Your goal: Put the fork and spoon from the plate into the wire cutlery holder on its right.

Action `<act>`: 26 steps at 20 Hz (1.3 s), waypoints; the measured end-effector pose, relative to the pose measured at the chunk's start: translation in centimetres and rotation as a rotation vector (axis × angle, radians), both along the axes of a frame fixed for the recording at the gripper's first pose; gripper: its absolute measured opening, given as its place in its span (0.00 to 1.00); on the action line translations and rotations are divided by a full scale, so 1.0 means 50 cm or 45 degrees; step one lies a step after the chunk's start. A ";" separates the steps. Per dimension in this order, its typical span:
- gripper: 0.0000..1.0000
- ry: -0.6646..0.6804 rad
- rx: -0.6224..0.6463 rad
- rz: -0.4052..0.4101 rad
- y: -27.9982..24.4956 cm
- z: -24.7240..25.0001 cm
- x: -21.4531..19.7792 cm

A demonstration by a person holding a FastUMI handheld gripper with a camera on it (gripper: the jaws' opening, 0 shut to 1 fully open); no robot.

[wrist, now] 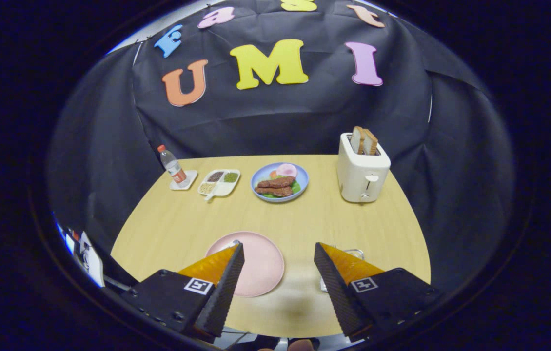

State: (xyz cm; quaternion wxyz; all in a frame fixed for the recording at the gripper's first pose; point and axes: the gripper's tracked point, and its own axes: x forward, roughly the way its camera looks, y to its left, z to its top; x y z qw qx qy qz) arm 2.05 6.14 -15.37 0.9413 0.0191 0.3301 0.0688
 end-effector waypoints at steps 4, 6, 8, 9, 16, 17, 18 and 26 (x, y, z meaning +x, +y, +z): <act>0.87 0.026 0.050 -0.030 0.086 -0.064 -0.044; 0.87 0.047 0.049 -0.036 0.117 -0.104 -0.051; 0.88 0.095 0.037 -0.037 0.143 -0.149 -0.055; 0.88 0.112 0.035 -0.042 0.155 -0.169 -0.053; 0.88 0.137 -0.065 -0.007 0.245 -0.280 -0.017; 0.88 0.144 -0.076 -0.009 0.250 -0.293 -0.011; 0.88 0.154 -0.087 -0.008 0.255 -0.308 -0.006; 0.74 0.210 -0.133 -0.033 0.274 -0.389 0.036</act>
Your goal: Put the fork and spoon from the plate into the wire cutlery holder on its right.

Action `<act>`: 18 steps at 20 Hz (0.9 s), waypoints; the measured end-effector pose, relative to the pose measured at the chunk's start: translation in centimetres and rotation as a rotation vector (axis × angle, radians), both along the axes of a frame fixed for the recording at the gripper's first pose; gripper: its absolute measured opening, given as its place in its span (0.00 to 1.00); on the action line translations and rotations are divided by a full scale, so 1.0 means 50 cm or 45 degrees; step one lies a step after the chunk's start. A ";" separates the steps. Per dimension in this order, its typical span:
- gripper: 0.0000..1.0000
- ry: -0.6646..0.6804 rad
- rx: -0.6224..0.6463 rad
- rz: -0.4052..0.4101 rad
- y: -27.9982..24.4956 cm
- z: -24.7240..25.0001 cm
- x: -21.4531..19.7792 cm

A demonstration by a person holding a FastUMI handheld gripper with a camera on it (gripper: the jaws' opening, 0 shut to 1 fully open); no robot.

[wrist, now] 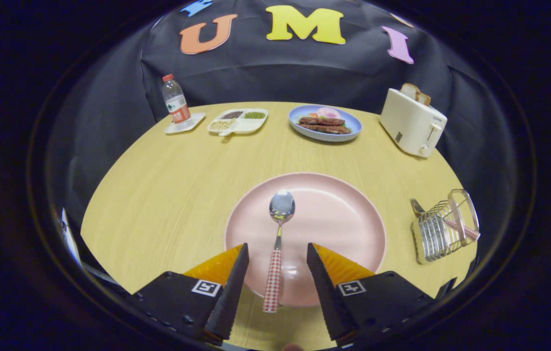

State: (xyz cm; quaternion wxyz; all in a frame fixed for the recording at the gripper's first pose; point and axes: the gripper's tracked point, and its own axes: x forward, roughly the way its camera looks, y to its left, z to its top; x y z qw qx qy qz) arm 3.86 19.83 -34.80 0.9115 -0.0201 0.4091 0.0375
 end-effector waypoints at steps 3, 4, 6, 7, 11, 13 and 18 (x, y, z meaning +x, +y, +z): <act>0.54 0.069 -0.002 -0.060 -0.008 -0.033 0.005; 0.45 0.090 0.013 -0.063 -0.004 -0.039 0.004; 0.26 0.103 -0.023 -0.100 -0.020 -0.038 0.000; 0.15 0.113 -0.027 -0.109 -0.023 -0.047 0.007; 0.03 0.144 -0.044 -0.102 -0.035 -0.046 0.004; 0.03 0.164 -0.069 -0.062 -0.043 -0.036 -0.004; 0.03 0.204 -0.018 -0.043 -0.084 0.053 -0.025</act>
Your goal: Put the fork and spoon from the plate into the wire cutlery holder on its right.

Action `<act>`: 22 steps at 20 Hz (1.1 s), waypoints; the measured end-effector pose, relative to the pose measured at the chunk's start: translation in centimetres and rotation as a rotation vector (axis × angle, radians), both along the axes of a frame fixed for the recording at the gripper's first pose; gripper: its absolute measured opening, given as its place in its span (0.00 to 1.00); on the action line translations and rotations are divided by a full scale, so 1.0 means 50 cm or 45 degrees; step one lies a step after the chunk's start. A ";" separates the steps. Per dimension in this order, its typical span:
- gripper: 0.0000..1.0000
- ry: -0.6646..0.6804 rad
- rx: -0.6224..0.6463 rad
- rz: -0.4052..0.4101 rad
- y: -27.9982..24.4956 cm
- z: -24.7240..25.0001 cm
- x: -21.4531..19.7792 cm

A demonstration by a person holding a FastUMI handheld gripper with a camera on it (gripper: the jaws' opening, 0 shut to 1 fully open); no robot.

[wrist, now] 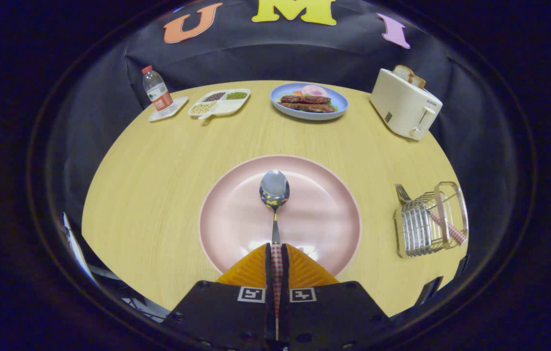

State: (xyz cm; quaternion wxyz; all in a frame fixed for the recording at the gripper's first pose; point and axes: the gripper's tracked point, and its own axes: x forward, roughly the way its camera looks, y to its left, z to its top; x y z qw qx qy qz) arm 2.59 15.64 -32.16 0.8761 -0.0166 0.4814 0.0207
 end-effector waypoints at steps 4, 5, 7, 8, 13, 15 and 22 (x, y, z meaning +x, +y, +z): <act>0.03 0.013 0.045 -0.021 -0.095 0.120 -0.010; 0.03 0.024 0.049 -0.037 -0.131 0.150 -0.013; 0.03 0.083 0.068 -0.073 -0.207 0.198 -0.026; 0.03 0.120 0.073 -0.088 -0.246 0.217 -0.033; 0.03 0.353 0.015 -0.060 -0.408 0.262 -0.069; 0.03 0.435 0.022 -0.056 -0.437 0.261 -0.078; 0.03 0.804 0.146 -0.130 -0.467 0.219 -0.112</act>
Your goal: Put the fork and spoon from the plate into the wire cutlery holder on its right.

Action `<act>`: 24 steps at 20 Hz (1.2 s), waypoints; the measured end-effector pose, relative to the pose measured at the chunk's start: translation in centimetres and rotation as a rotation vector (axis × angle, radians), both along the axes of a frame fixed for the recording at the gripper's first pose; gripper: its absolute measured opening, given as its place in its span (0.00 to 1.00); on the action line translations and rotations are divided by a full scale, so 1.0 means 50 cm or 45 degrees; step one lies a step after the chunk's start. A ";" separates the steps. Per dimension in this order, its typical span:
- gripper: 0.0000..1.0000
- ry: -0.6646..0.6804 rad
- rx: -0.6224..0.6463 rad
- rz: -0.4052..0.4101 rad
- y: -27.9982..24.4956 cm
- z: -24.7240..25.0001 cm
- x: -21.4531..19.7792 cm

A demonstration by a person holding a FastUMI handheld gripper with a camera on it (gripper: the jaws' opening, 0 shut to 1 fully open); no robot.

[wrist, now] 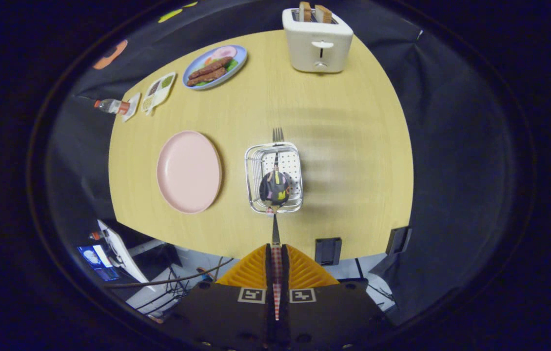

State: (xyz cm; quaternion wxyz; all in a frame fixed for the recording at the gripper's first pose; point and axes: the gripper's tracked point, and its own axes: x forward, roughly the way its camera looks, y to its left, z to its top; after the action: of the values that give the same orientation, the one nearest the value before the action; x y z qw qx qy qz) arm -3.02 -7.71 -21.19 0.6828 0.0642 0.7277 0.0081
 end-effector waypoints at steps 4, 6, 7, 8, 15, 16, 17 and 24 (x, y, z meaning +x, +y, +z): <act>0.03 0.081 -0.013 -0.027 -0.006 -0.005 0.019; 0.03 0.117 -0.023 -0.033 -0.006 -0.008 0.024; 0.03 0.128 -0.023 -0.034 -0.010 -0.013 0.025; 0.03 0.131 -0.020 -0.040 -0.007 -0.015 0.031; 0.03 0.167 -0.011 -0.110 0.000 -0.031 0.050; 0.03 0.173 -0.010 -0.124 0.000 -0.034 0.055; 0.03 0.177 -0.002 -0.137 0.003 -0.036 0.057; 0.13 0.086 -0.010 -0.190 -0.003 -0.032 0.107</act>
State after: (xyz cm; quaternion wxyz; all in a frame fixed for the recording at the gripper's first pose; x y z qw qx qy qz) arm 2.32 -7.84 -22.77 0.6568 0.1159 0.7435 -0.0478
